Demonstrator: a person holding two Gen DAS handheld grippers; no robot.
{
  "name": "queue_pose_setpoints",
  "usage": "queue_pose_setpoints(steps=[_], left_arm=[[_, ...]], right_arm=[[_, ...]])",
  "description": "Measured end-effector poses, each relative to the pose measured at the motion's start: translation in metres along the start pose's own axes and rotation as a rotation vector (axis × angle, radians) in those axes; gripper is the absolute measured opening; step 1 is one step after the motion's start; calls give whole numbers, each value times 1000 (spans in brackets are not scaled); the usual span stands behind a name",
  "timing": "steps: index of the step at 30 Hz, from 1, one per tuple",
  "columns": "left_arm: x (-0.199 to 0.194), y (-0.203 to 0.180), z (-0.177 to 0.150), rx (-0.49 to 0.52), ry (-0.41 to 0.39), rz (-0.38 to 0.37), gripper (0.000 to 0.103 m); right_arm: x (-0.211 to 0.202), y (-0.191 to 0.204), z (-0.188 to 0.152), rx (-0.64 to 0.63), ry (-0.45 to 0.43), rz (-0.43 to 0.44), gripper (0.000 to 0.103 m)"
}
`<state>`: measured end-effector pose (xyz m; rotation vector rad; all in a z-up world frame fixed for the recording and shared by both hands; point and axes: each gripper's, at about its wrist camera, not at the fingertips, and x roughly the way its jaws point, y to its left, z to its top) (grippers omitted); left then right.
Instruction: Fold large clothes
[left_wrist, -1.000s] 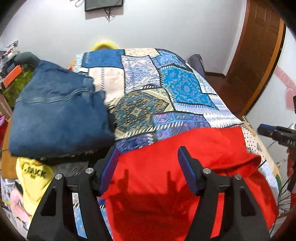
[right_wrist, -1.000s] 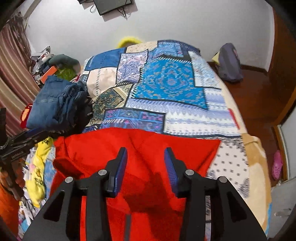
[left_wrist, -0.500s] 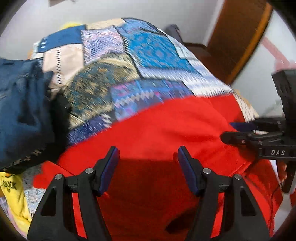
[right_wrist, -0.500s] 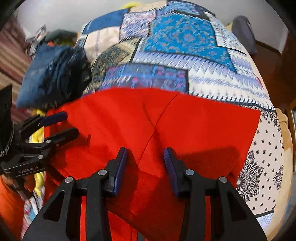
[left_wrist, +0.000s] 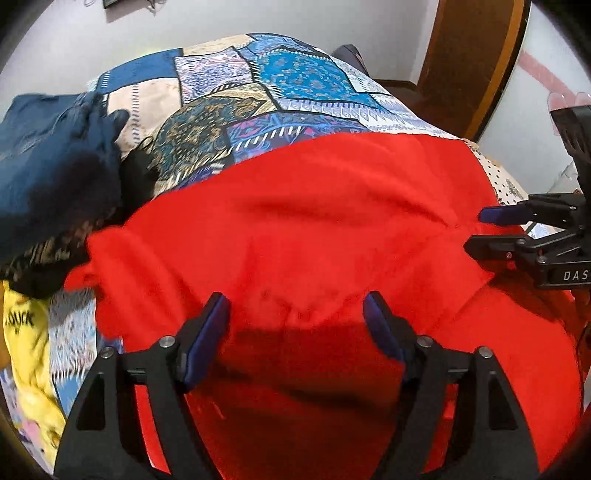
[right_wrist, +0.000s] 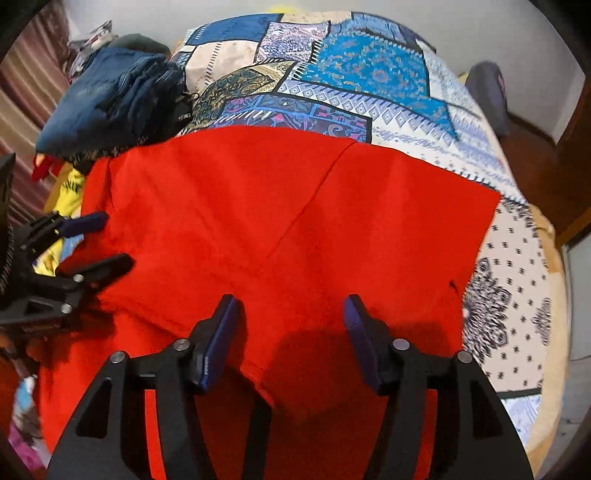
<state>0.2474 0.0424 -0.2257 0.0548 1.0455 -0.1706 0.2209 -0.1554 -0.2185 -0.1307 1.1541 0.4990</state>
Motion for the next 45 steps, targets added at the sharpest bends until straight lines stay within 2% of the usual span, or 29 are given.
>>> queue_pose_setpoints(steps=[4, 7, 17, 20, 24, 29, 33, 39, 43, 45], left_arm=[[-11, 1, -19, -10, -33, 14, 80], [-19, 1, -28, -15, -45, 31, 88], [-51, 18, -39, -64, -56, -12, 89], [-70, 32, -40, -107, -91, -10, 90], [-88, 58, -39, -175, -141, 67, 91], [-89, 107, -39, -332, -152, 103, 96], [-69, 144, -42, -508, -113, 22, 96], [-23, 176, -44, -748, -70, -199, 96], [-3, 175, -32, -771, -76, -235, 96], [7, 174, -27, -752, -59, -202, 96]], right_arm=[[-6, 0, -13, -8, -8, -51, 72], [-9, -3, -22, 11, 14, -29, 72], [-37, -7, -30, 41, -16, -37, 72], [-52, -13, -29, 56, -50, -33, 72], [-71, -27, -23, 106, -106, -19, 72], [-82, -51, -9, 189, -174, -37, 72], [-72, -69, 2, 261, -168, -55, 72], [-31, -95, 10, 363, -85, -50, 72], [-8, -107, 11, 421, -36, -37, 72], [-1, -112, 12, 442, -25, -23, 72]])
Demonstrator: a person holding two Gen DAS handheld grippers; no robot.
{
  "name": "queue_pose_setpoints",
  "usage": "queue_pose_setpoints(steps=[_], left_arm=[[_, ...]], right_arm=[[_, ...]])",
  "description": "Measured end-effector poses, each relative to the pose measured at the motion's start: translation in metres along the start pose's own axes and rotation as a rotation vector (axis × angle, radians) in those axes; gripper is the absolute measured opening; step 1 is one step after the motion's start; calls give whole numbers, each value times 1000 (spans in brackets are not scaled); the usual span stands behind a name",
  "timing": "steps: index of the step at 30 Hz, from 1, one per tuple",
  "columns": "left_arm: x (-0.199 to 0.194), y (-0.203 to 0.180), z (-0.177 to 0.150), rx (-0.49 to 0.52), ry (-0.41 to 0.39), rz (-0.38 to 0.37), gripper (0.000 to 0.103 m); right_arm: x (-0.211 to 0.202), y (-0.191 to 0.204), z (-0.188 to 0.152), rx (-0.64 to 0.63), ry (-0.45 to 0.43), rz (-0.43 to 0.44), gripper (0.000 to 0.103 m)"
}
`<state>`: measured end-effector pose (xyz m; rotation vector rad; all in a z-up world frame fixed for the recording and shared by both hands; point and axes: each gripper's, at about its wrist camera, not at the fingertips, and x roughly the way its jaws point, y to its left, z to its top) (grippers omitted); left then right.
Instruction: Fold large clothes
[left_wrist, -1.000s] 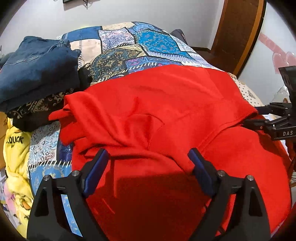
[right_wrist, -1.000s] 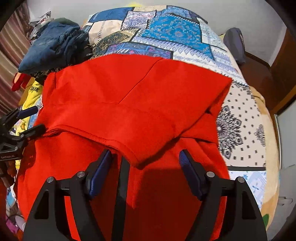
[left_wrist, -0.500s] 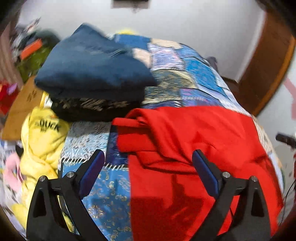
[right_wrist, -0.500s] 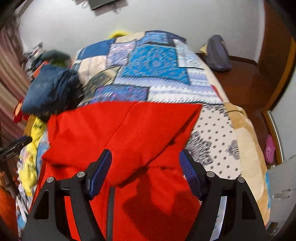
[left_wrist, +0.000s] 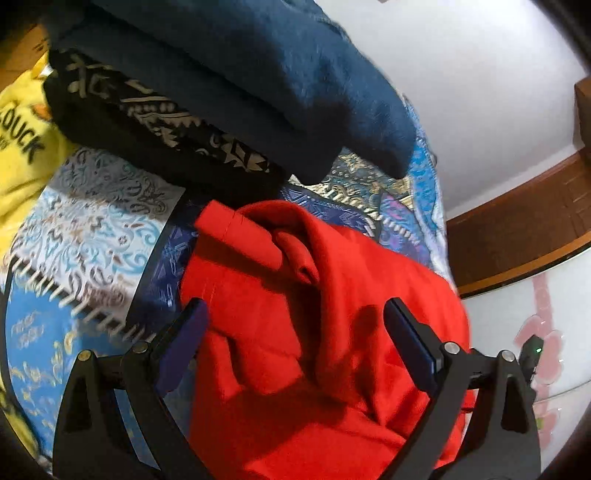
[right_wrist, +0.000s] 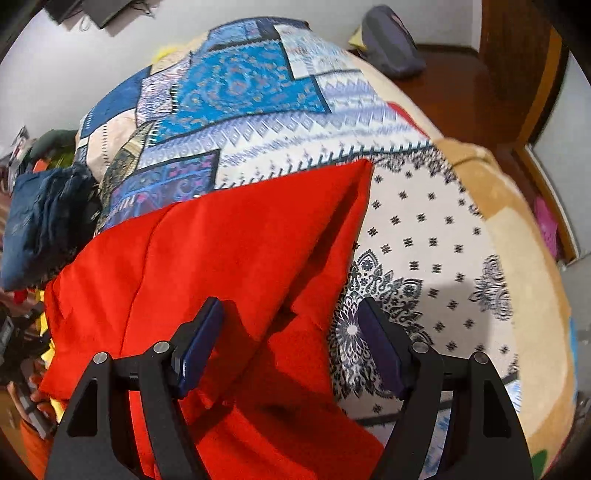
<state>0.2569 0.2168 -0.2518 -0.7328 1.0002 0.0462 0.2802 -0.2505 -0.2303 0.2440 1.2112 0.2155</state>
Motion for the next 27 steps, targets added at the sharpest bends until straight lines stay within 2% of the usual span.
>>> queue_pose_setpoints(steps=[2, 4, 6, 10, 12, 14, 16, 17, 20, 22, 24, 27], left_arm=[[12, 2, 3, 24, 6, 99, 96], [21, 9, 2, 27, 11, 129, 98], [30, 18, -1, 3, 18, 121, 103], [44, 38, -4, -102, 62, 20, 103], [43, 37, -3, -99, 66, 8, 101], [43, 32, -3, -83, 68, -27, 85], [39, 27, -4, -79, 63, -69, 63], [37, 23, -4, -69, 58, -76, 59], [34, 12, -4, -26, 50, -67, 43], [29, 3, -4, 10, 44, -51, 29], [25, -9, -5, 39, 35, -27, 19], [13, -30, -5, 114, 8, 21, 17]], right_arm=[[6, -4, 2, 17, 11, 6, 72], [10, -7, 5, 22, 18, 14, 72], [14, -10, 7, 29, 26, 29, 72], [27, -19, 14, 95, 51, 96, 73], [28, -20, 17, 109, 37, 120, 73], [30, -18, 20, 113, 28, 139, 74], [32, -16, 21, 106, 16, 146, 71], [33, -14, 22, 95, 10, 149, 67], [35, -10, 22, 86, 1, 150, 46], [32, -9, 22, 86, -4, 161, 23], [24, -8, 24, 72, -31, 133, 12], [7, -11, 26, 79, -74, 134, 11]])
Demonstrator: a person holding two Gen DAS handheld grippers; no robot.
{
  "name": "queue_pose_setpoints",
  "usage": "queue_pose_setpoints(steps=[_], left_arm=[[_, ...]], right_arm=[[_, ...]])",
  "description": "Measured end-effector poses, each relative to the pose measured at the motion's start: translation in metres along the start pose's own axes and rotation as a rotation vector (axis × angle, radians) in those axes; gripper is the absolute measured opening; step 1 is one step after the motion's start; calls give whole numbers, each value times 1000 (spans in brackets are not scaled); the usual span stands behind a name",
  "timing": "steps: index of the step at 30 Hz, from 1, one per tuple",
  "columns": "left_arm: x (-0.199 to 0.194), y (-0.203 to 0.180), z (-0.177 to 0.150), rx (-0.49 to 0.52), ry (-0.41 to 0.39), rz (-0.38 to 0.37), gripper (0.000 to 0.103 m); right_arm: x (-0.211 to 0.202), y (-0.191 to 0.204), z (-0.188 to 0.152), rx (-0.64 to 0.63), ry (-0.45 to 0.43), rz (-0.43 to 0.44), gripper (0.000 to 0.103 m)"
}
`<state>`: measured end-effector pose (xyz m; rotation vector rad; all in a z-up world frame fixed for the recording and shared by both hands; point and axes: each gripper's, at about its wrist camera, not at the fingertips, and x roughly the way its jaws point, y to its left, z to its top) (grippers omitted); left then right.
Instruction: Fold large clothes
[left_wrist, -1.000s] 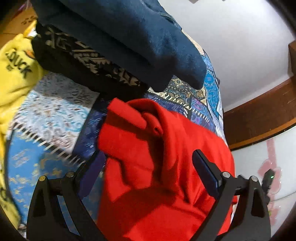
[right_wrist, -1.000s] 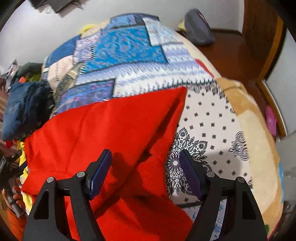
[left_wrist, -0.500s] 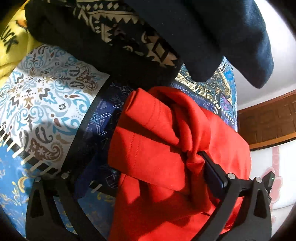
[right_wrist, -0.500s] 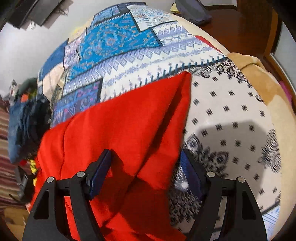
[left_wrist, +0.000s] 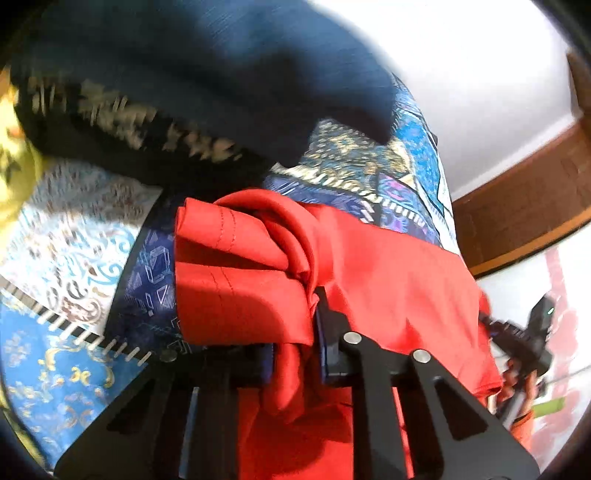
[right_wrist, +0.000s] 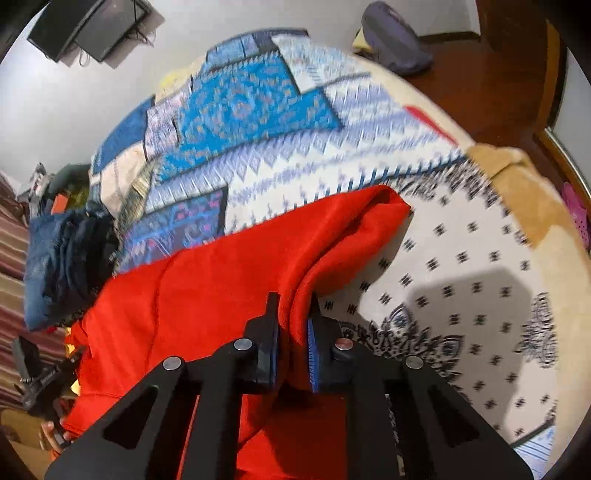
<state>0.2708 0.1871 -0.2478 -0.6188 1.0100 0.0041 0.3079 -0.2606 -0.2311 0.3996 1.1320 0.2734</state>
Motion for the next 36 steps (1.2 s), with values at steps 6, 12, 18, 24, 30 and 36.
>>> queue_pose_setpoints(steps=[6, 12, 18, 24, 30, 36], left_arm=[[-35, -52, 8, 159, -72, -3, 16], [-37, -103, 35, 268, -129, 2, 16], [-2, -135, 74, 303, -103, 23, 15], [44, -147, 109, 318, -68, 100, 16], [83, -125, 124, 295, -27, 161, 17], [102, -113, 122, 307, 11, 218, 28]], right_arm=[[-34, 1, 10, -31, -90, -19, 10], [-52, 6, 28, -54, -151, -41, 10], [-49, 3, 58, -52, -199, -93, 9], [-28, -3, 88, -44, -194, -147, 8], [-7, -9, 94, -71, -176, -215, 8], [-1, -15, 89, -105, -160, -260, 11]])
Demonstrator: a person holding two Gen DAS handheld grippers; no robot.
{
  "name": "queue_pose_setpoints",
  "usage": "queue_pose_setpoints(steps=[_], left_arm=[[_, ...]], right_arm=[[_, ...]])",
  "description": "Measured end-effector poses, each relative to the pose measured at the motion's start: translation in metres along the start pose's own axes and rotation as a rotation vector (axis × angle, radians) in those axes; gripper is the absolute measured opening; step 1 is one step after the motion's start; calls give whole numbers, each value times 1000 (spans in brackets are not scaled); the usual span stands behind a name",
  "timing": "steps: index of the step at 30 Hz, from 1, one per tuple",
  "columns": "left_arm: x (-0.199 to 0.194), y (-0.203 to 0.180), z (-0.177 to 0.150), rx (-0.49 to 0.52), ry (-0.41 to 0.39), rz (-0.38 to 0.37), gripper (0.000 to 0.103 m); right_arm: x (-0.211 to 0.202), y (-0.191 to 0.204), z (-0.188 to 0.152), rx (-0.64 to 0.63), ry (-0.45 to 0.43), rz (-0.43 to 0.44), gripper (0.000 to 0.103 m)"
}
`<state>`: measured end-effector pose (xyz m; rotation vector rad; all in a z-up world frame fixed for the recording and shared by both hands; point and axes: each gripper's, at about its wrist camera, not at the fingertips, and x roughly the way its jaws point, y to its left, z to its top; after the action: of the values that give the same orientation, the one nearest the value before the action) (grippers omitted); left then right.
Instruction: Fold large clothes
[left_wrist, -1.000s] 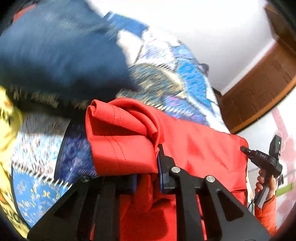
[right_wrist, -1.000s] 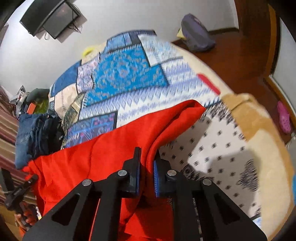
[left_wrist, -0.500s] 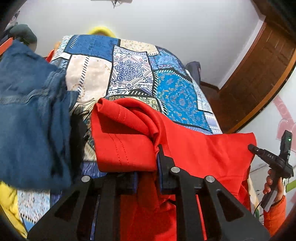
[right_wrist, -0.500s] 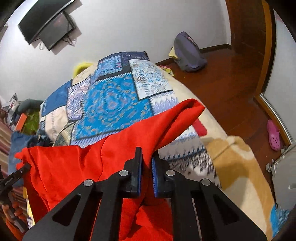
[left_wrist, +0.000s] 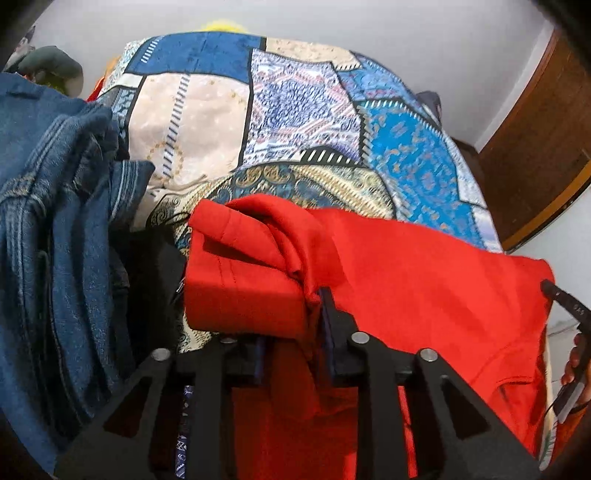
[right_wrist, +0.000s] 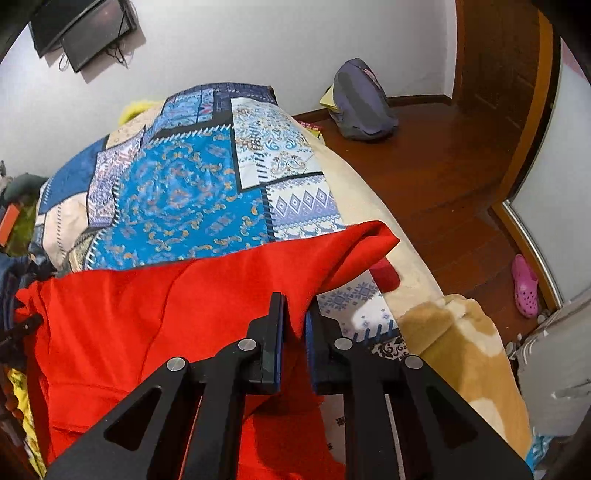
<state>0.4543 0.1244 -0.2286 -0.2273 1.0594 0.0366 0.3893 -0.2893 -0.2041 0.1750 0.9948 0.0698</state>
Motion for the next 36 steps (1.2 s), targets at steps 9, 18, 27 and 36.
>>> queue_pose_setpoints(steps=[9, 18, 27, 36], left_arm=[[-21, -8, -12, 47, 4, 69, 37], [-94, -26, -31, 117, -87, 59, 52], [-166, -7, -73, 126, -139, 65, 84], [-180, 42, -137, 62, -14, 31, 84]], right_arm=[[-27, 1, -8, -35, 32, -18, 11], [-105, 18, -28, -157, -75, -45, 42], [-166, 26, -63, -257, -120, -43, 56], [-168, 12, -106, -268, -22, -48, 56]])
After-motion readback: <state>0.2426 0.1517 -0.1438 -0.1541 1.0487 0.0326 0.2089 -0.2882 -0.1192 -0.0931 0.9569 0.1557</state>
